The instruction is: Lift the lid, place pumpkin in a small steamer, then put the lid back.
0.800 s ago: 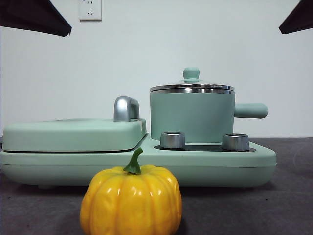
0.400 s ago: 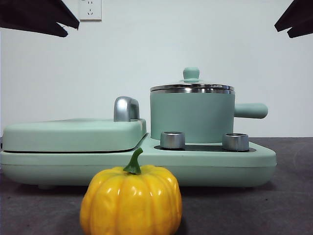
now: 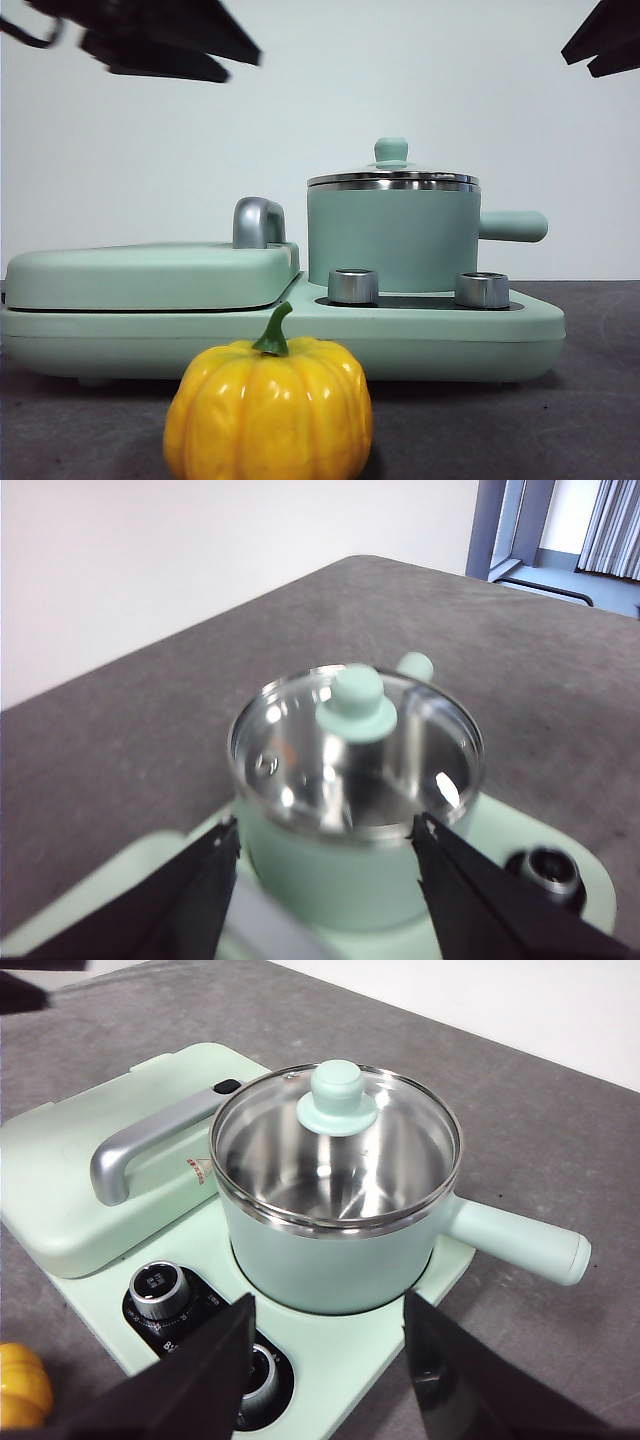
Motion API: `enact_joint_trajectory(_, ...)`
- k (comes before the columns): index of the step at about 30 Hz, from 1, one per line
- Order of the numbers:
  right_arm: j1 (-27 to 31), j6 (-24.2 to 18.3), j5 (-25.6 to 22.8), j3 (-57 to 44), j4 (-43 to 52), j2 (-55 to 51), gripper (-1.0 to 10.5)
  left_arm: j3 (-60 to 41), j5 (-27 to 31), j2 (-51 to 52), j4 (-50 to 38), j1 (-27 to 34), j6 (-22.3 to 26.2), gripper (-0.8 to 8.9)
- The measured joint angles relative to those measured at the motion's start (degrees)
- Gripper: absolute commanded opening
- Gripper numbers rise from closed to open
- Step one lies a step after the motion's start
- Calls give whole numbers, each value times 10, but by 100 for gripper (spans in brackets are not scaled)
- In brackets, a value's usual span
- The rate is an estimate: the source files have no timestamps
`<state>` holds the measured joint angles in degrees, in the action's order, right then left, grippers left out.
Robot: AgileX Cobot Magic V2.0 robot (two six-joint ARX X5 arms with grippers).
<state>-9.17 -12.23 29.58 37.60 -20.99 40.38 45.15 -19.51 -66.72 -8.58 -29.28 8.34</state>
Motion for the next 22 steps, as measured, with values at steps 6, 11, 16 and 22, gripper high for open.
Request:
enact_joint_trajectory(6,0,0,0,0,0,0,237,87,1,-103,-10,-32,-1,282)
enact_joint_trajectory(11,0,0,0,0,0,0,237,162,1,-188,-11,-44,-2,282)
enact_joint_trajectory(16,0,0,0,0,0,0,237,230,1,-261,-11,-50,-2,282)
enact_joint_trajectory(22,0,0,0,0,0,0,237,285,1,-323,-11,-67,-2,282)
